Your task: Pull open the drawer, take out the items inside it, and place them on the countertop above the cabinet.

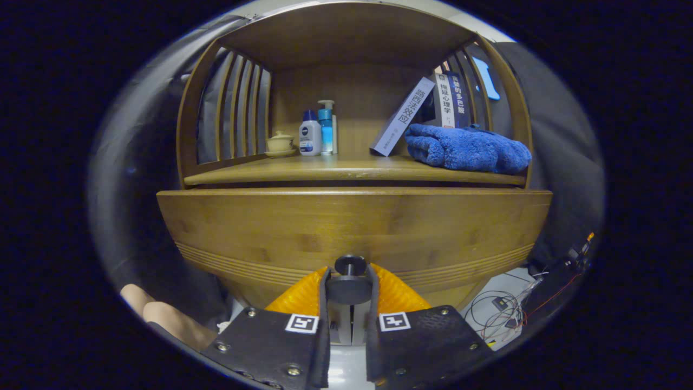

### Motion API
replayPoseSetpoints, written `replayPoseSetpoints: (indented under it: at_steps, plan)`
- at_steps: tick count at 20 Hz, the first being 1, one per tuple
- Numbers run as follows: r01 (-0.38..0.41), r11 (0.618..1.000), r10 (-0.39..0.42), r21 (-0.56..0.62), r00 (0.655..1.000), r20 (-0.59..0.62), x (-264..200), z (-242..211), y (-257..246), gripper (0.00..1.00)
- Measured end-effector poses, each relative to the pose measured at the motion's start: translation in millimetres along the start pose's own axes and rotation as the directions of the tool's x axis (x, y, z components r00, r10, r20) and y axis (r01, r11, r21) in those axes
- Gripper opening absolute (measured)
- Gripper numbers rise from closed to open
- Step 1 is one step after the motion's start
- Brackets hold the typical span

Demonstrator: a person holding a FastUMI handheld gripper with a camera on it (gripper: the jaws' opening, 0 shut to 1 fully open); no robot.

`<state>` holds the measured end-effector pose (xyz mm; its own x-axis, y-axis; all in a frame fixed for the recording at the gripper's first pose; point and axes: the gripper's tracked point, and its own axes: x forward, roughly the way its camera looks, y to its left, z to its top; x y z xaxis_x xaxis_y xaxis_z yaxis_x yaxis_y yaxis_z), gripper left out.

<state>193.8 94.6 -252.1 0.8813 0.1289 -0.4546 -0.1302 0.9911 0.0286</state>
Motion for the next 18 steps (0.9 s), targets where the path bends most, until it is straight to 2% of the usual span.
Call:
replayPoseSetpoints:
  at_steps: [10, 16, 18]
  plan:
    - [-0.012, 1.0, 0.012, 0.004, 0.999, -0.033, -97.0, -31.9, -0.8, 0.27]
    - [-0.018, 1.0, 0.018, 0.008, 0.999, -0.039, -110.4, -41.0, 3.1, 0.27]
    - [-0.036, 0.999, 0.038, 0.041, 0.998, -0.043, -122.1, -41.3, 8.5, 0.37]
